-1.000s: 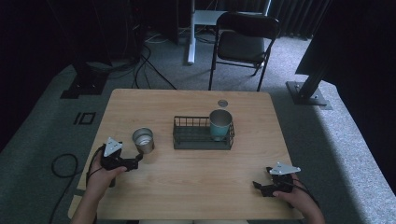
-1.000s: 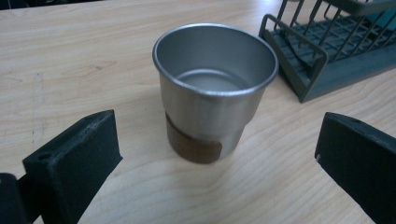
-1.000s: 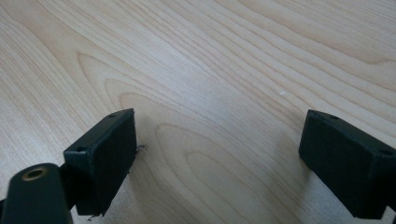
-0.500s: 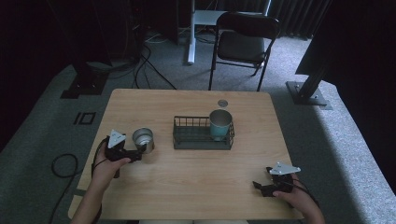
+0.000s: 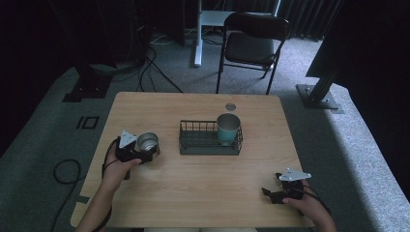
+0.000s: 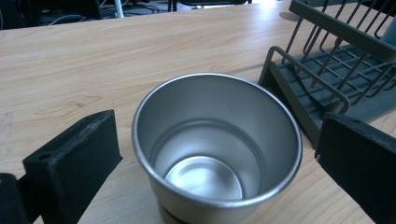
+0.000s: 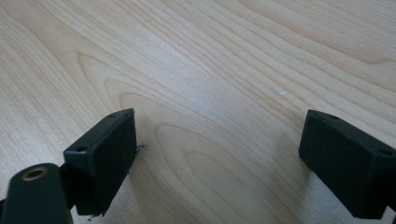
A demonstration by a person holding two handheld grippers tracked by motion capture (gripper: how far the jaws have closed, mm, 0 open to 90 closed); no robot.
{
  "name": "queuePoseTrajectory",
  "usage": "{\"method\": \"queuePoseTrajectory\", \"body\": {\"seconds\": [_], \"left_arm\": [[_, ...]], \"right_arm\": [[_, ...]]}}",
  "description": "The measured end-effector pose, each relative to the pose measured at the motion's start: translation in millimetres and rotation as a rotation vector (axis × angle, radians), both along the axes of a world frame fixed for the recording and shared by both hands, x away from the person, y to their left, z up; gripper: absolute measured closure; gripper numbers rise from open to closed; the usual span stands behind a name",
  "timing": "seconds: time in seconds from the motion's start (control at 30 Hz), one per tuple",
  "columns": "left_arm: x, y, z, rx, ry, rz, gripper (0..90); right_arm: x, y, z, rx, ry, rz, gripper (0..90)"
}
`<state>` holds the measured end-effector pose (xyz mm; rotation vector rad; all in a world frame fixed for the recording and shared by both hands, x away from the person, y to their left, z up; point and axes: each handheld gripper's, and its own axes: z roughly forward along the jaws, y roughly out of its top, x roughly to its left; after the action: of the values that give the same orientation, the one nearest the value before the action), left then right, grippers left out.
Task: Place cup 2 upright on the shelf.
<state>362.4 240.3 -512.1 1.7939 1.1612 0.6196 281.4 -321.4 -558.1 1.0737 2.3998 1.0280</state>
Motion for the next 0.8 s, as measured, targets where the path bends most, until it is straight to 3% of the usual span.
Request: {"method": "queuePoseTrajectory", "body": {"seconds": [0.6, 0.67, 0.8], "left_arm": [[11.1, -13.4, -5.5, 0.011, -0.020, 0.017, 0.6], [11.8, -13.8, -5.9, 0.010, -0.022, 0.028, 4.6], [12.2, -15.5, -6.7, 0.047, -0.019, 0.030, 6.8]], "right_arm": [[0.0, 0.0, 0.0, 0.000, 0.000, 0.000, 11.0], [0.0, 0.0, 0.0, 0.000, 0.000, 0.000, 11.0], [0.0, 0.0, 0.0, 0.000, 0.000, 0.000, 11.0]]}}
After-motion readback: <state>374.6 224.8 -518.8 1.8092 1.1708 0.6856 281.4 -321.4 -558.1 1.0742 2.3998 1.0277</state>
